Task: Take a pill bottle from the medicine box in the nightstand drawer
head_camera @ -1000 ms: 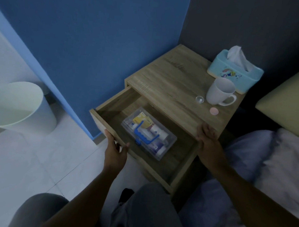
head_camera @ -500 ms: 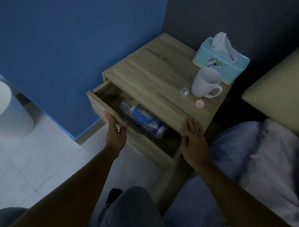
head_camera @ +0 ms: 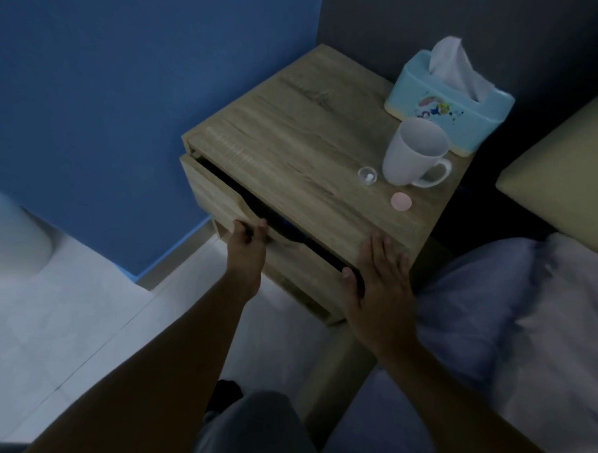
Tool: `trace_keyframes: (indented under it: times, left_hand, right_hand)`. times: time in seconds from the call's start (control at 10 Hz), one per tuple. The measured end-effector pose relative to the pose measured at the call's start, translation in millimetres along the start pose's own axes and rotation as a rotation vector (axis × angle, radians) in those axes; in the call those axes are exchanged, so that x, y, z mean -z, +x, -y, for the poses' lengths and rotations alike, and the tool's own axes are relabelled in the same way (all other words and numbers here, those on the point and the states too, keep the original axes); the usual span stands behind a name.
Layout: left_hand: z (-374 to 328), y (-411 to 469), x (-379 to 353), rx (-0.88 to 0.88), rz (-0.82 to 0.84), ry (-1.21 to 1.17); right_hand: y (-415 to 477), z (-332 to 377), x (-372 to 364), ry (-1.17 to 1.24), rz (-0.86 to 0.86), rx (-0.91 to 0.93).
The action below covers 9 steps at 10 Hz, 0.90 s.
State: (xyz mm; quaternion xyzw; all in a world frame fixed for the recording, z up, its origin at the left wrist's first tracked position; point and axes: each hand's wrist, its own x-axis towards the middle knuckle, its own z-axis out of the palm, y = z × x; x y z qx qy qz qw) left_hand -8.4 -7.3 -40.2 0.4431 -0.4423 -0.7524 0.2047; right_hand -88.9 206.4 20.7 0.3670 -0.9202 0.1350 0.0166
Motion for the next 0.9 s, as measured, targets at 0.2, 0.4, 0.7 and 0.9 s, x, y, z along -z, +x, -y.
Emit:
trace_keyframes:
  times: [0.2, 0.4, 0.7, 0.9]
  left_hand:
    - [-0.7, 14.4, -23.6, -0.026, -0.042, 0.068]
    - [0.1, 23.8, -37.8, 0.022, -0.014, -0.036]
    - [-17.2, 1.4, -20.1, 0.022, 0.055, 0.335]
    - [-53.1, -73.5, 0.8, -0.096, 0.206, 0.630]
  right_hand:
    - [2.6, -3.8, -4.5, -0.044, -0.062, 0.005]
    - [2.2, -6.2, -7.1, -0.066, -0.100, 0.017]
    - [1.8, -2.2, 4.2, -0.069, -0.027, 0.001]
    - [16.4, 6.5, 36.0, -0.057, 0.284, -0.051]
